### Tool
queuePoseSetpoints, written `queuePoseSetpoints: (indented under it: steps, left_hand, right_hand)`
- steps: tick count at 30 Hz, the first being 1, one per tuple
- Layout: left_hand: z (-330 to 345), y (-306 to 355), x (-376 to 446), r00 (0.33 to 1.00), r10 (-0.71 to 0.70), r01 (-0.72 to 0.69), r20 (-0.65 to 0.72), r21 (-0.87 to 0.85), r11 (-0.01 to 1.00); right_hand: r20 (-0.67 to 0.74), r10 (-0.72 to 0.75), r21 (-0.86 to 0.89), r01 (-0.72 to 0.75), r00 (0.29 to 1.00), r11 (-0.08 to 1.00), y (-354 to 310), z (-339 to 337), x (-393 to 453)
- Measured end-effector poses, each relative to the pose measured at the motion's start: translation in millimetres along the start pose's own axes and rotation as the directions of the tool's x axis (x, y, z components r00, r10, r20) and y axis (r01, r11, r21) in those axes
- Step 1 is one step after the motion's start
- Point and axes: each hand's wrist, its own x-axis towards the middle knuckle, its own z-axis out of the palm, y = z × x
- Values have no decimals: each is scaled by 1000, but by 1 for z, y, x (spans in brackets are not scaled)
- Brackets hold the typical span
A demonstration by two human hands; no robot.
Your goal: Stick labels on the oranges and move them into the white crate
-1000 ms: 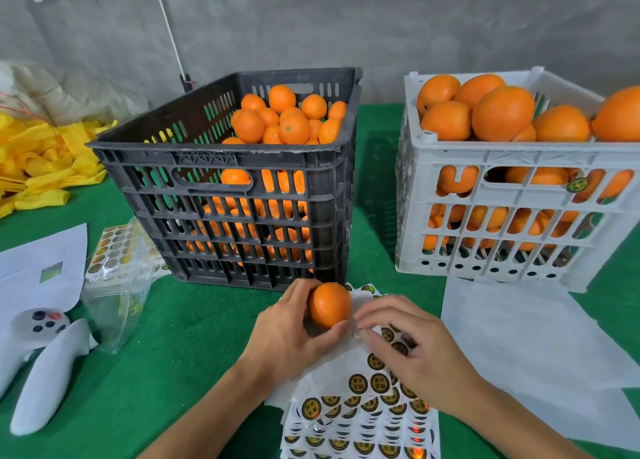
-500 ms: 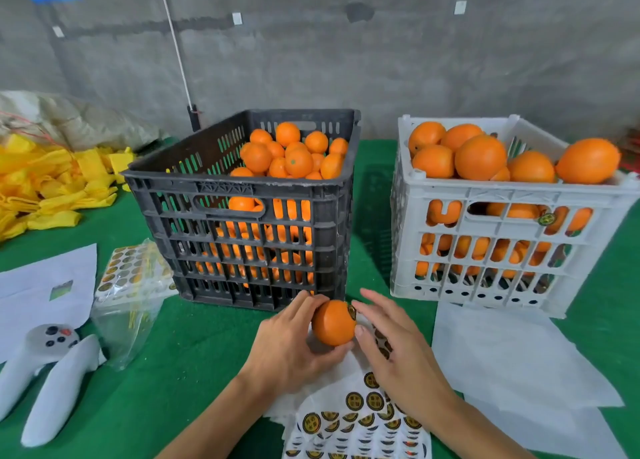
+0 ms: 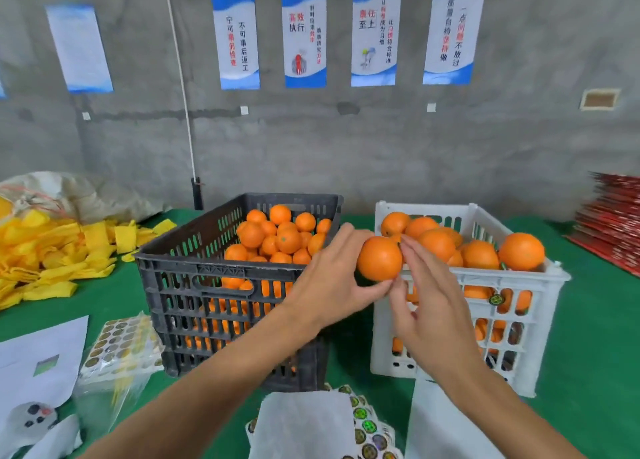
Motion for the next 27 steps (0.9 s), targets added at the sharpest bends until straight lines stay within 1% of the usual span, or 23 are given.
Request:
queuePoseSetpoints:
  steps: [2, 3, 4, 6, 9, 11, 13, 15, 17, 18, 20, 22, 23, 24, 25, 26, 27]
  left_hand:
    - [4, 14, 45, 999, 31, -30, -28, 37, 999]
    - [8, 21, 66, 1000, 18, -17, -18, 49, 999]
    - [11, 27, 85, 1000, -16, 15, 13, 52, 999]
    - [20, 30, 113, 988, -101, 94, 120, 66, 993]
    - [28, 18, 132, 954, -170, 168, 247, 30, 985]
    - [21, 2, 131, 946, -188, 189, 265, 24, 982]
    - [8, -23, 124, 945, -228, 212, 234, 94, 973]
    - [-11, -52, 115, 932, -312, 283, 183, 169, 944]
    - [-30, -84, 100, 902, -399, 351, 165, 258, 900]
    - [-40, -99, 92, 876, -445, 373, 187, 322, 870]
    - [-56, -126, 74, 782, -560, 406, 272, 459, 790]
    - [-69, -145, 58, 641, -679, 438, 359, 555, 707]
    - [-73, -151, 53, 547, -737, 457, 397, 596, 660]
    - [-76, -153, 49, 443, -783, 465, 436, 636, 616]
    - [-80, -152, 48, 362, -804, 459, 472, 660, 594]
    - [-82, -152, 48, 311, -813, 463, 492, 669, 582]
    - [-85, -149, 48, 309, -823, 496, 476, 658, 566]
  right_hand:
    - [-32, 66, -74, -68, 997, 995, 6, -18, 32]
    - [-34, 103, -129, -107, 994, 986, 9, -26, 47]
    - [-23, 144, -183, -145, 989, 972, 11, -32, 61]
    - [28, 216, -283, -200, 976, 938, 12, -37, 81]
    - [108, 260, -389, -199, 960, 899, 9, -30, 95]
    - [131, 250, -401, -180, 959, 898, 4, -21, 94]
    - [146, 217, -390, -146, 965, 909, -3, -10, 91]
    - [188, 180, -363, -101, 966, 926, -12, 8, 88]
    - [235, 156, -314, -77, 959, 946, -24, 30, 89]
    - [247, 135, -296, -58, 959, 953, -31, 41, 91]
    - [271, 77, -285, 4, 960, 959, -49, 64, 99]
    - [332, 69, -250, 18, 941, 968, -66, 90, 110]
    - [382, 96, -241, -1, 919, 971, -73, 102, 117]
    - [443, 143, -265, -23, 885, 964, -77, 113, 124]
    - [505, 217, -326, -48, 836, 944, -78, 120, 131]
    - [554, 315, -401, -84, 771, 912, -77, 125, 137]
    - [583, 403, -456, -127, 705, 881, -73, 129, 142]
